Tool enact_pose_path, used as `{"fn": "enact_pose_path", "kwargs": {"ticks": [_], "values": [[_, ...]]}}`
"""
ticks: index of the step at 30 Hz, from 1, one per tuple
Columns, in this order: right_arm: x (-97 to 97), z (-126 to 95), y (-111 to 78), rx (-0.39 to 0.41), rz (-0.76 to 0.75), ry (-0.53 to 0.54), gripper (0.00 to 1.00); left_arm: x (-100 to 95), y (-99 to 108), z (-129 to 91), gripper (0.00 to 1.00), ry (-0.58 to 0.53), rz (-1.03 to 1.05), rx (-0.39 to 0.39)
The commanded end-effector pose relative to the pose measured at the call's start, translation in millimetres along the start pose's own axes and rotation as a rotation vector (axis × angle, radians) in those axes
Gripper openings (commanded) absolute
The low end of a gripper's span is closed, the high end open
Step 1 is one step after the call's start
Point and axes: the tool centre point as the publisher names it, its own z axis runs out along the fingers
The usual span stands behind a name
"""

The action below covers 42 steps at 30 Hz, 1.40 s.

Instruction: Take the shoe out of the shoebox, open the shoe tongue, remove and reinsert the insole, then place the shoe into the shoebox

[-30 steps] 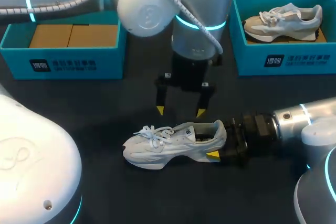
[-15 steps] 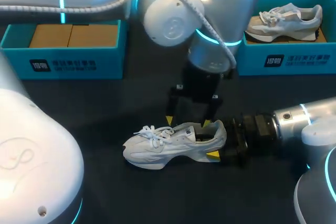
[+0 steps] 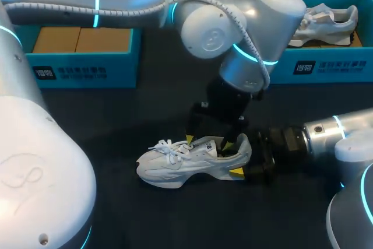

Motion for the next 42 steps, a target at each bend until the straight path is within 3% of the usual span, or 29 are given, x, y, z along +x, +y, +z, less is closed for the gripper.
{"fn": "enact_pose_path", "kwargs": {"ticks": [1,5,11,14,15,16,19,22,32,42], "values": [[-0.5,0,-1.3,0.002,0.001,-0.001,0.0,7.4,6,7,1.0,-0.058,-0.027,-0.001],[-0.5,0,-1.3,0.002,0.001,-0.001,0.0,2.4,12,9,1.0,-0.073,-0.025,-0.007],[-0.5,0,-1.3,0.002,0.001,-0.001,0.0,-4.7,14,9,0.78,-0.086,-0.045,0.01],[-0.5,0,-1.3,0.002,0.001,-0.001,0.0,-8.4,16,6,0.76,-0.067,-0.048,0.011],[-0.5,0,-1.3,0.002,0.001,-0.001,0.0,-11.2,17,4,0.54,-0.054,-0.051,0.01],[-0.5,0,-1.3,0.002,0.001,-0.001,0.0,-13.0,17,3,0.49,-0.048,-0.048,0.01],[-0.5,0,-1.3,0.002,0.001,-0.001,0.0,-17.2,20,1,0.45,-0.031,-0.046,0.019],[-0.5,0,-1.3,0.002,0.001,-0.001,0.0,-20.8,21,-1,0.31,-0.019,-0.046,0.019],[-0.5,0,-1.3,0.002,0.001,-0.001,0.0,-31.7,21,-7,0.0,0.084,-0.045,0.035],[-0.5,0,-1.3,0.002,0.001,-0.001,0.0,-61.2,22,-10,0.0,0.305,-0.044,0.052]]}}
